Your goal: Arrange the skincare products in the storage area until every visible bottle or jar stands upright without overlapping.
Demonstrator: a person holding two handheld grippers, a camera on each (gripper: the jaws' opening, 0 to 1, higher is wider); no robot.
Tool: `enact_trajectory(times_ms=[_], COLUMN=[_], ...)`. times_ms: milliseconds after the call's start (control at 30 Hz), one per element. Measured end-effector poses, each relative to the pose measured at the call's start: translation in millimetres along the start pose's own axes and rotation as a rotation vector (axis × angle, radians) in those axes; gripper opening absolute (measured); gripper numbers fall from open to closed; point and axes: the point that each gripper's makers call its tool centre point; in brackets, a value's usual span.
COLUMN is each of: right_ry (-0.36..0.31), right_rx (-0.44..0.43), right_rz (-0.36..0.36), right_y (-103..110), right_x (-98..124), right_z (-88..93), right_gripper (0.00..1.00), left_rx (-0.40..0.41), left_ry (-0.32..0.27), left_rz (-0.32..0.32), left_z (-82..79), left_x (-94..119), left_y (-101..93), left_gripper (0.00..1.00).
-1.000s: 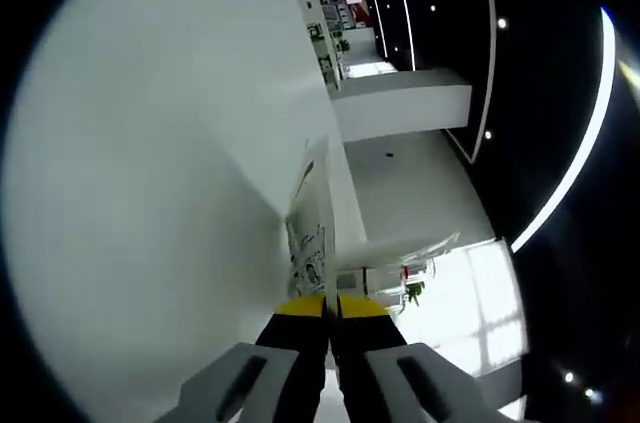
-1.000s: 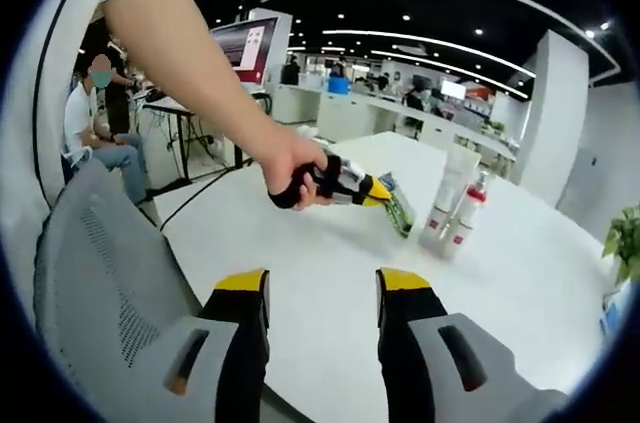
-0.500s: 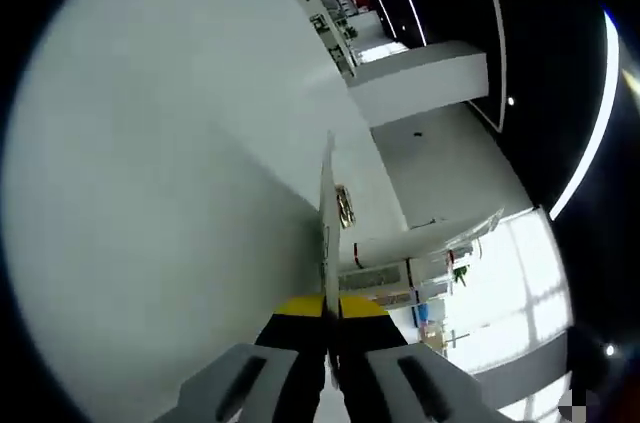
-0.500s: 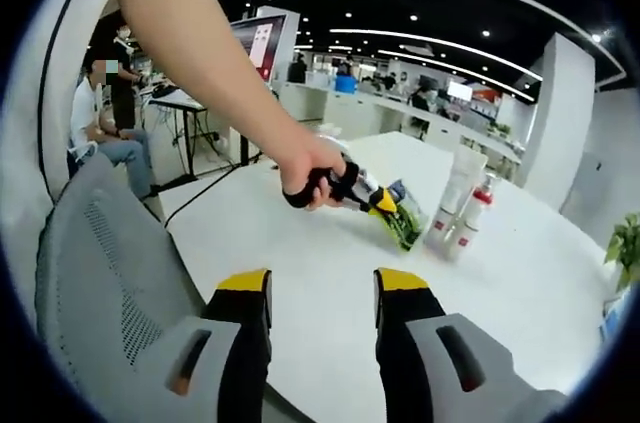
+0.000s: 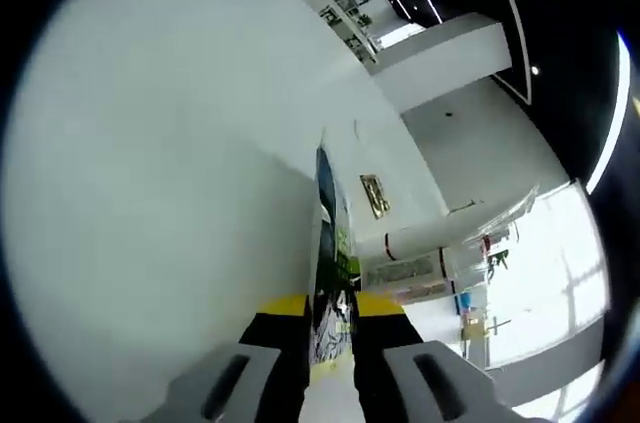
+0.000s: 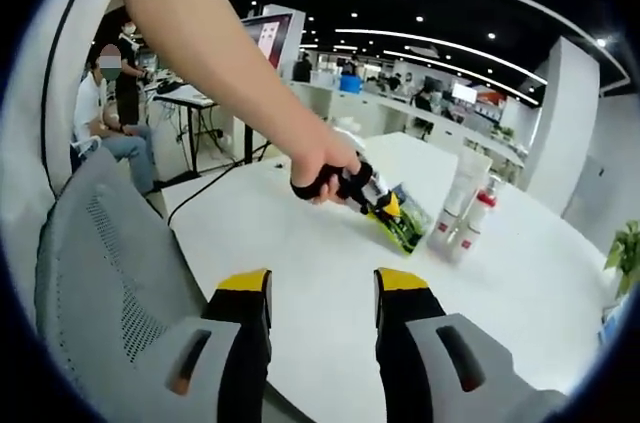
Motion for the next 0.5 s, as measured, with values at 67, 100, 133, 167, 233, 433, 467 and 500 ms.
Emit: enact_trajectory(times_ms=[67, 100, 133, 167, 233, 433, 467, 500], right_ry=[0.001, 0.001, 0.003, 0.004, 0.011, 0.011, 0.007, 0.005], right_rx=[0.002, 0.003, 0.006, 0.009, 0.017, 0.024, 0.024, 0.025], right_rz=[0.0, -0.002, -0.003, -0.004, -0.007, -0.008, -0.008, -0.007], right_y=[0.0, 0.5, 1.0, 1.3, 2.4, 3.2, 3.4, 3.4], right_x=[-0.1, -0.1, -0.3, -0.4, -0.9, -0.7, -0.6, -0.5], right_z=[0.1, 0.1, 0.4, 0.5, 1.3, 0.9, 0.4, -0.1], right_gripper=[0.37, 0.37, 0.37, 0.37, 0.37, 0.36, 0.36, 0.36], left_rx=[-0.03, -0.039, -0.047, -0.066, -0.122, -0.215, -0.228, -0.276], left_ry=[-0.011, -0.007, -0.003, 0.0, 0.001, 0.02, 0.02, 0.027], left_rz=[0.0, -0.005, -0.008, -0.013, -0.039, -0.072, -0.077, -0.103], left_z=[-2.6, -2.3, -2.0, -2.0, -3.3, -2.9, -3.4, -5.1], left_x=[0.4, 0.3, 0.2, 0.9, 1.7, 2.6, 2.8, 3.3], left_y=[-3.5, -4.2, -4.9, -6.7, -5.1, -6.7, -6.6, -3.9], left_gripper=[0.19, 0.2, 0.21, 0.22, 0.22, 0.23, 0.23, 0.24])
Point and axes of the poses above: the point that each gripper's makers call its tool centre point, and the gripper's own axes: x roughly backward along the fingers, y roughly to its left, z roughly out of its underside, and after that the axes turned 7 degrees about y, right-handed
